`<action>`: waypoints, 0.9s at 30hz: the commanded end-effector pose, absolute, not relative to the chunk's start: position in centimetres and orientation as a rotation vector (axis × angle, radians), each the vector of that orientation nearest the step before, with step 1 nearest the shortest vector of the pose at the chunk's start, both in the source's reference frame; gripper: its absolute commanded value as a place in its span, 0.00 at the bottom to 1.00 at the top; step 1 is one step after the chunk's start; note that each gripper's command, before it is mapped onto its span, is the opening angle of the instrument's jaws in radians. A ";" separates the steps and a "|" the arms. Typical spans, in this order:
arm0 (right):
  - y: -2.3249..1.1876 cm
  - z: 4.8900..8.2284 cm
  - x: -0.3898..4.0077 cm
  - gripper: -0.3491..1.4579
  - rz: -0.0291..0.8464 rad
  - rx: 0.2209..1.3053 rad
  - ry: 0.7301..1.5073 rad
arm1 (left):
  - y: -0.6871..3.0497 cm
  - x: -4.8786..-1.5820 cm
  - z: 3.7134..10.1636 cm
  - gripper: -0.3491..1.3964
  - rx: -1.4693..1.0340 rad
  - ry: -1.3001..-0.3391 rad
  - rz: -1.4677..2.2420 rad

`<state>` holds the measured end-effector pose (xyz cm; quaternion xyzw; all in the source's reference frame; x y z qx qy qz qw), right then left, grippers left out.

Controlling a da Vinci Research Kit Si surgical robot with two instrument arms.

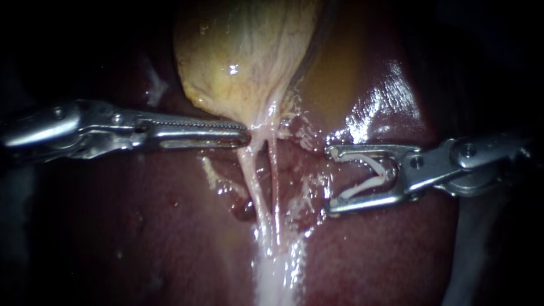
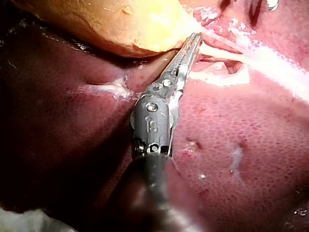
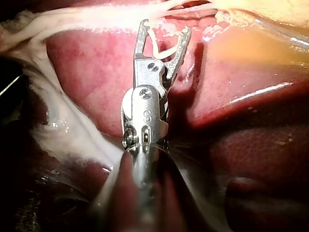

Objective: Grabbing gallbladder

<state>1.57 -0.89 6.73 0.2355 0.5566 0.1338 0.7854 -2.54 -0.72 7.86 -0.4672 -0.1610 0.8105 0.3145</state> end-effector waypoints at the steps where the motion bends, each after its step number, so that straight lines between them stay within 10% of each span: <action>1: -0.89 6.73 1.57 0.46 0.289 0.508 1.200 | -0.72 -2.53 7.81 0.00 -1.232 -0.428 2.135; 27: -0.88 6.73 1.57 0.46 0.289 0.508 1.200 | -0.38 -2.37 7.19 0.00 -1.262 -0.430 2.080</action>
